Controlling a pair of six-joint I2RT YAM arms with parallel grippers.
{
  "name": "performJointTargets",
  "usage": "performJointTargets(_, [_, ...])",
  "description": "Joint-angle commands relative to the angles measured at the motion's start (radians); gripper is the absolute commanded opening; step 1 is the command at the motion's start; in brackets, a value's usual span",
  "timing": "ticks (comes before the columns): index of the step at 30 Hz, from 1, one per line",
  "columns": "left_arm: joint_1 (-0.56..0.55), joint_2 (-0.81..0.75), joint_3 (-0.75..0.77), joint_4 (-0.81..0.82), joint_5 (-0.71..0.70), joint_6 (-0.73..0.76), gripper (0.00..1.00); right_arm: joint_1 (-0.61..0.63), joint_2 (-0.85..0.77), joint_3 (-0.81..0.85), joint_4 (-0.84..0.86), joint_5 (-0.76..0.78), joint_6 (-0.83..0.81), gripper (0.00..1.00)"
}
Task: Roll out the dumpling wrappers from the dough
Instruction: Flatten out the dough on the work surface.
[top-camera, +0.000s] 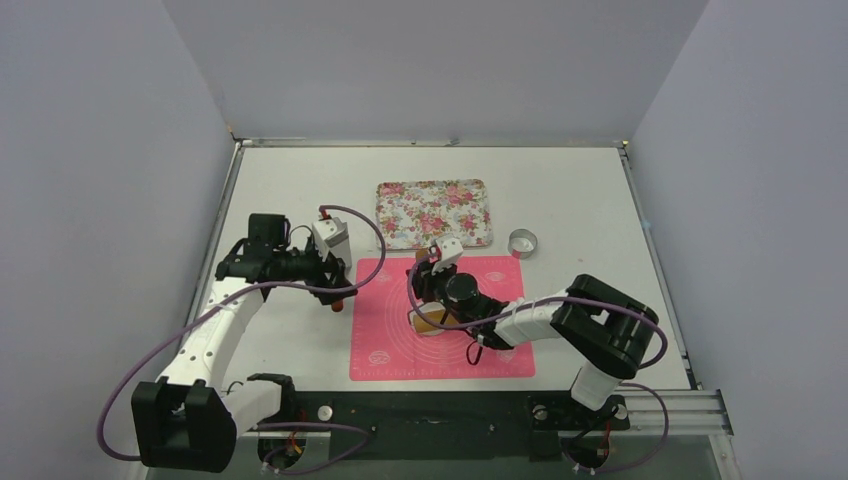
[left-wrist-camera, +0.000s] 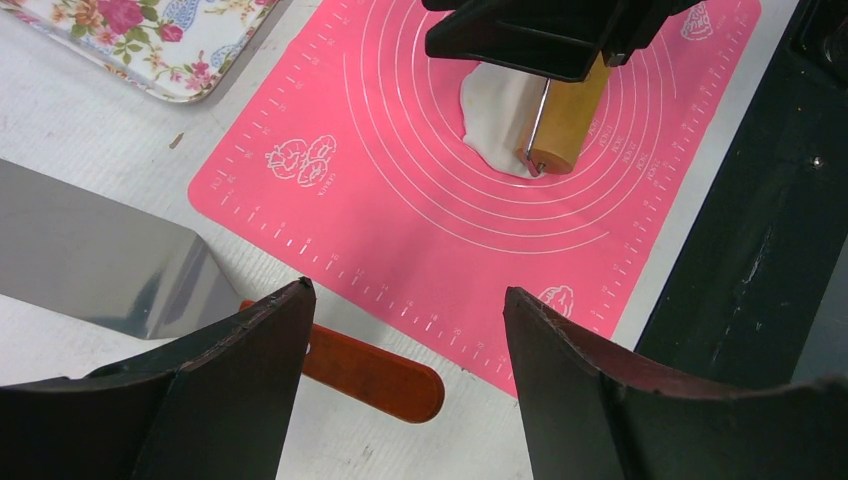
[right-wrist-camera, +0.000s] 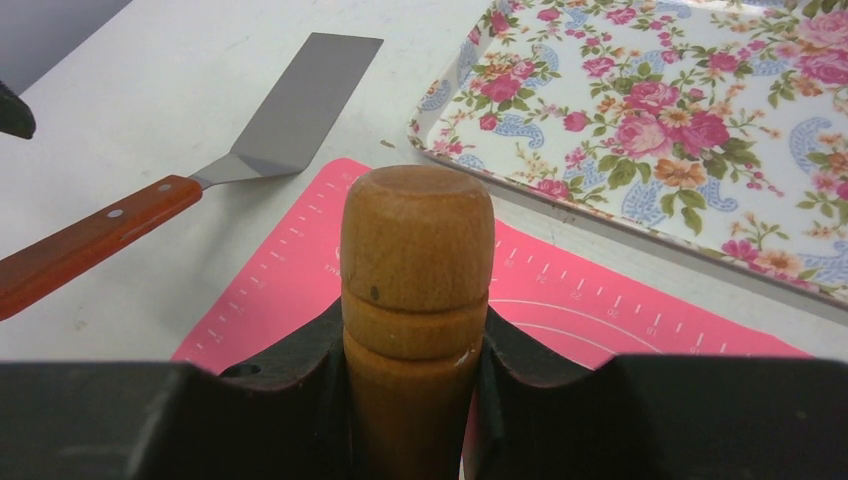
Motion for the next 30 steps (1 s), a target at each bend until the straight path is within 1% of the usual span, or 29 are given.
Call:
performJointTargets(1, [-0.003, -0.018, 0.03, -0.02, 0.038, 0.027, 0.68, 0.035, 0.048, -0.061, 0.006, -0.037, 0.054, 0.0])
performJointTargets(7, [-0.004, -0.019, 0.048, -0.052, 0.034, 0.041, 0.68, -0.04, 0.111, 0.051, 0.003, -0.085, 0.004, 0.0])
performJointTargets(11, [-0.003, -0.019, 0.051, -0.056, 0.024, 0.04, 0.68, -0.087, 0.165, 0.101, 0.045, -0.121, 0.009, 0.0])
performJointTargets(14, [-0.002, -0.015, 0.055, -0.056, 0.023, 0.041, 0.68, -0.093, 0.187, 0.114, 0.076, -0.134, 0.019, 0.0])
performJointTargets(17, [-0.001, -0.009, 0.06, -0.051, 0.027, 0.035, 0.68, -0.095, 0.198, 0.096, 0.101, -0.137, 0.029, 0.0])
performJointTargets(21, [0.0, -0.009, 0.071, -0.051, 0.028, 0.03, 0.68, -0.083, 0.199, 0.019, 0.137, -0.137, 0.053, 0.0])
performJointTargets(24, [0.008, -0.013, 0.076, -0.048, 0.029, 0.023, 0.68, -0.045, 0.204, -0.039, 0.165, -0.107, 0.081, 0.0])
performJointTargets(30, [0.015, -0.014, 0.085, -0.056, 0.036, 0.023, 0.68, 0.027, 0.211, -0.1, 0.175, -0.052, 0.113, 0.0])
